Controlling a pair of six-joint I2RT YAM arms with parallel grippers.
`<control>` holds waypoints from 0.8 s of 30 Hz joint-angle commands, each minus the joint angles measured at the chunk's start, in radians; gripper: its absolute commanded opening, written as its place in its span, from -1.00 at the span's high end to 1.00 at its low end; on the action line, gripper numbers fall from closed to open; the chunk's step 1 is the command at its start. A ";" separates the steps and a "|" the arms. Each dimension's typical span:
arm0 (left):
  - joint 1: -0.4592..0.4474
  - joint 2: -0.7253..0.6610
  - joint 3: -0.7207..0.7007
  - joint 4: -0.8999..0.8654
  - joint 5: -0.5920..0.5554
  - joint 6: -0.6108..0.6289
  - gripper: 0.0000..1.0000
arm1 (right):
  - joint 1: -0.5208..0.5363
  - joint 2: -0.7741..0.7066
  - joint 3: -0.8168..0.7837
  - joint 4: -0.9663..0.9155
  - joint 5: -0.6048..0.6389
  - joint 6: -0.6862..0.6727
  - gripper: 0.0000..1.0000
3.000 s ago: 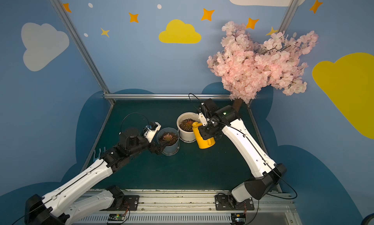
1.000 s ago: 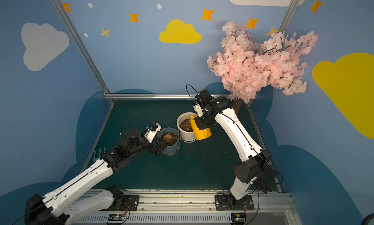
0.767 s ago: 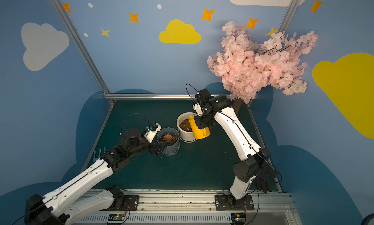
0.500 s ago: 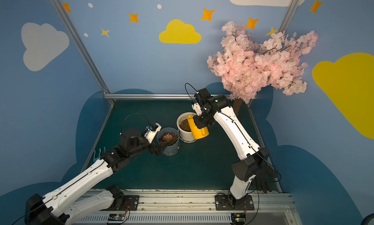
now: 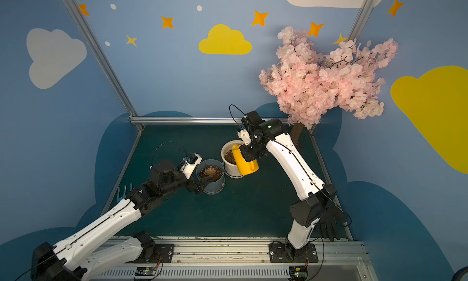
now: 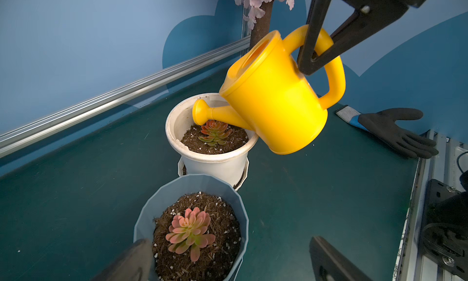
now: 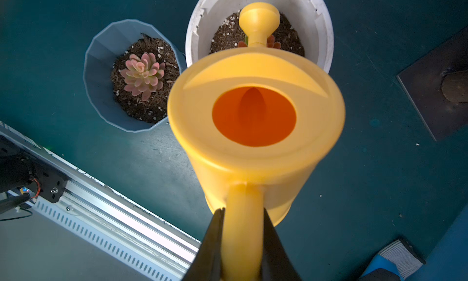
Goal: Water the succulent around the soil edge
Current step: Water the soil of the potted plant with water.
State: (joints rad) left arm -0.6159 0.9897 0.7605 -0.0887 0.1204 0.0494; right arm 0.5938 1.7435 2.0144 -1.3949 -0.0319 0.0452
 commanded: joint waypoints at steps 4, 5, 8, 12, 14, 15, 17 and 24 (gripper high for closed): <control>-0.001 -0.016 -0.007 0.017 0.007 0.013 -1.00 | 0.014 0.001 0.039 -0.002 -0.024 -0.012 1.00; -0.001 -0.016 -0.007 0.017 0.007 0.013 -1.00 | 0.016 -0.001 0.040 -0.001 -0.026 -0.011 1.00; -0.001 -0.016 -0.007 0.017 0.005 0.012 -1.00 | 0.022 -0.002 0.040 0.002 -0.032 -0.015 1.00; -0.002 -0.017 -0.007 0.017 0.005 0.013 -1.00 | 0.029 -0.006 0.038 0.002 -0.030 -0.015 1.00; -0.001 -0.017 -0.008 0.017 0.004 0.013 -1.00 | 0.031 -0.008 0.037 0.002 -0.030 -0.015 1.00; -0.002 -0.018 -0.008 0.016 0.004 0.014 -1.00 | 0.033 -0.010 0.036 0.002 -0.031 -0.015 1.00; -0.001 -0.018 -0.009 0.015 0.004 0.015 -1.00 | 0.038 -0.014 0.032 0.002 -0.031 -0.015 1.00; 0.000 -0.022 -0.009 0.017 -0.001 0.014 -1.00 | 0.049 -0.047 0.013 0.016 -0.009 -0.003 1.00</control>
State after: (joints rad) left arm -0.6159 0.9863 0.7586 -0.0887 0.1196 0.0563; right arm 0.6342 1.7405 2.0235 -1.3937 -0.0494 0.0441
